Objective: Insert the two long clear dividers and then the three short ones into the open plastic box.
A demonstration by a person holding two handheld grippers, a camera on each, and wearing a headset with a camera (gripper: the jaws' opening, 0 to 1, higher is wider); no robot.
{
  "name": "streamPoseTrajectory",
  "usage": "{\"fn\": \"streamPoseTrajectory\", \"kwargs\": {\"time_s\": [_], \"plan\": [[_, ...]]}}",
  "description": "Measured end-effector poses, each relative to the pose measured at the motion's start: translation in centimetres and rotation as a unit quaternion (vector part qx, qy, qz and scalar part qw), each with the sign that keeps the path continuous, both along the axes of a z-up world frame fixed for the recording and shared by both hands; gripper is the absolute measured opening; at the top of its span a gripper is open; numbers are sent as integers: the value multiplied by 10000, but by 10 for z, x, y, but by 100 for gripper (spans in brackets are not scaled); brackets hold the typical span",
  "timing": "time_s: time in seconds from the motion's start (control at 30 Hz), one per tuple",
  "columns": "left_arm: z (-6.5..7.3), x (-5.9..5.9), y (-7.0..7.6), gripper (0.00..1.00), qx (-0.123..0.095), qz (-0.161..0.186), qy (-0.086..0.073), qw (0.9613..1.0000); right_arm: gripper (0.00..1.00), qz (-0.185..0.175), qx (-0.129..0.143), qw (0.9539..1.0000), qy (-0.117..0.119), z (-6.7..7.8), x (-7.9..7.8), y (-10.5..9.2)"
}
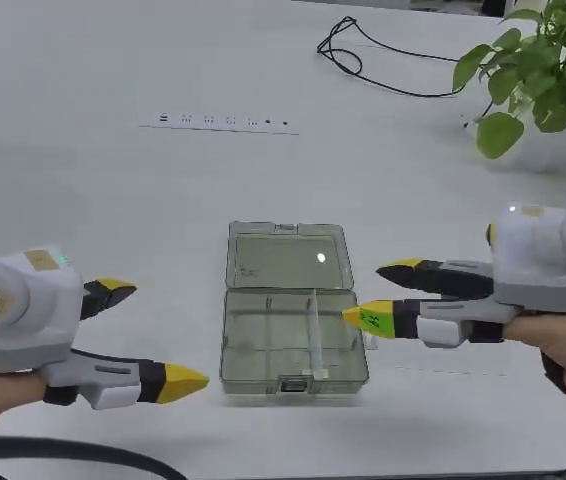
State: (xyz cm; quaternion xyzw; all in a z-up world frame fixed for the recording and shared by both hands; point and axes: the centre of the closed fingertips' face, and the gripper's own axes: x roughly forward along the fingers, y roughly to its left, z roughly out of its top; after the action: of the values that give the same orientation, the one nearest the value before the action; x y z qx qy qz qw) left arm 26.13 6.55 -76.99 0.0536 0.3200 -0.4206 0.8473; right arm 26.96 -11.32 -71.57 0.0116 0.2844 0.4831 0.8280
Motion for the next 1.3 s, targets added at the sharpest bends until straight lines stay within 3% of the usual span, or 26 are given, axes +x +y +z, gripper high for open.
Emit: {"fn": "streamPoseTrajectory", "kwargs": {"time_s": [0.07, 0.2, 0.23, 0.27, 0.3, 0.4, 0.47, 0.57, 0.6, 0.7, 0.73, 0.93, 0.97, 1.0, 1.3], "plan": [[-5, -1, 3, 90, 90, 98, 169, 9998, 68, 80, -50, 9998, -152, 0, -3, -5], [-16, 0, 11, 84, 338, 253, 314, 9986, 73, 184, -64, 9994, -291, -2, -9, -13], [-22, -2, 16, 82, 463, 422, 540, 9966, 75, 234, -71, 9989, -388, -3, -10, -16], [-26, -3, 20, 81, 542, 501, 650, 9951, 76, 247, -75, 9989, -403, -3, -12, -17], [-28, 0, 19, 80, 519, 483, 573, 9958, 78, 260, -70, 9987, -421, -4, -12, -19], [-37, -3, 23, 78, 711, 568, 734, 9931, 78, 313, -145, 9982, -482, -10, -15, -25], [-47, -9, 28, 74, 966, 612, 958, 9888, 78, 319, -195, 9981, -482, -13, -17, -30], [-57, -10, 29, 72, 1114, 663, 1078, 9857, 78, 288, -185, 9981, -504, -15, -18, -35], [-62, -12, 33, 70, 1311, 679, 1162, 9822, 78, 259, -171, 9982, -505, -15, -18, -36], [-67, -8, 32, 65, 1405, 691, 1144, 9810, 78, 225, -146, 9982, -527, -16, -18, -39], [-68, -10, 35, 63, 1540, 726, 1208, 9780, 78, 224, -148, 9982, -530, -16, -19, -40], [-81, -3, 43, 56, 2057, 711, 1128, 9695, 77, 156, -131, 9982, -565, -15, -19, -43], [-82, -4, 44, 55, 2192, 699, 1141, 9665, 77, 134, -120, 9982, -574, -15, -19, -44], [-82, -1, 46, 52, 2306, 639, 1015, 9656, 77, 116, -119, 9982, -577, -15, -18, -45], [-83, 0, 42, 46, 2262, 748, 1119, 9647, 76, -3, -84, 9981, -611, -13, -16, -47]]}}
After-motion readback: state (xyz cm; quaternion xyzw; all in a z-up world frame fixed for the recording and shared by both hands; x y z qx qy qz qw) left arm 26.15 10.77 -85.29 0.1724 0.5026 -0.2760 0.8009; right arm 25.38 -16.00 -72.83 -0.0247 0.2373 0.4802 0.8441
